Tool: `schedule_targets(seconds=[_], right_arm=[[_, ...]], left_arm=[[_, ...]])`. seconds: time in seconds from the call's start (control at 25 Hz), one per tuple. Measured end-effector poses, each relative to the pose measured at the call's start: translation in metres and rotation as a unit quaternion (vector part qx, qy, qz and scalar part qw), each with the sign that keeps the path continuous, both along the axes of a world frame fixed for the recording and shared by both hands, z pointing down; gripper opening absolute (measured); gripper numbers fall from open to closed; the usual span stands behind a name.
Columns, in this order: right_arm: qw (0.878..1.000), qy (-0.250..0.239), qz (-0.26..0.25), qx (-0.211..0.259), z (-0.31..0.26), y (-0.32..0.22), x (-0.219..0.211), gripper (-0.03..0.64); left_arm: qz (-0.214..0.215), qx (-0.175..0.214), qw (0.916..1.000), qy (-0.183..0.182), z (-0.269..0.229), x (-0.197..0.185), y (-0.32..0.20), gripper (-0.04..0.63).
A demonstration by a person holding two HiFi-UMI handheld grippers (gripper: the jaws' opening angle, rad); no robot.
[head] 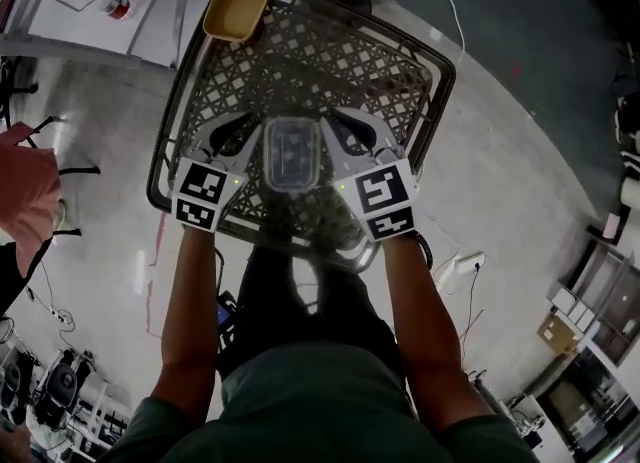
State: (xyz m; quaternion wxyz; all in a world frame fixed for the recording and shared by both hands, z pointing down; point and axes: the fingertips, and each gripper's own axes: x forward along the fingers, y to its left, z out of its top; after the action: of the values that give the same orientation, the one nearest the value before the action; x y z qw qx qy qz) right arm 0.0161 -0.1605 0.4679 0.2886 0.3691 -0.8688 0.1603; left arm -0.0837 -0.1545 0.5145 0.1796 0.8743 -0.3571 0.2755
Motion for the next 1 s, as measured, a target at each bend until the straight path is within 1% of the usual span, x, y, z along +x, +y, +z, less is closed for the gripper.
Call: schedule_targets(seconds=[0.24, 0.44, 0.68, 1.0], right_arm=[[0.999, 0.006, 0.003, -0.037, 0.045, 0.003, -0.006, 0.052], [0.998, 0.014, 0.006, -0.067, 0.083, 0.008, -0.006, 0.057], [0.994, 0.024, 0.012, -0.102, 0.122, 0.015, -0.001, 0.058], [0.991, 0.028, 0.017, -0.133, 0.161, 0.017, 0.000, 0.063]], left_arm=[[0.001, -0.041, 0.9992, -0.004, 0.048, -0.001, 0.007, 0.100], [0.001, -0.067, 0.9977, -0.010, 0.082, -0.001, 0.012, 0.117], [-0.002, -0.090, 0.9958, -0.017, 0.111, 0.002, 0.016, 0.121], [-0.011, -0.117, 0.9927, -0.029, 0.138, 0.001, 0.021, 0.121]])
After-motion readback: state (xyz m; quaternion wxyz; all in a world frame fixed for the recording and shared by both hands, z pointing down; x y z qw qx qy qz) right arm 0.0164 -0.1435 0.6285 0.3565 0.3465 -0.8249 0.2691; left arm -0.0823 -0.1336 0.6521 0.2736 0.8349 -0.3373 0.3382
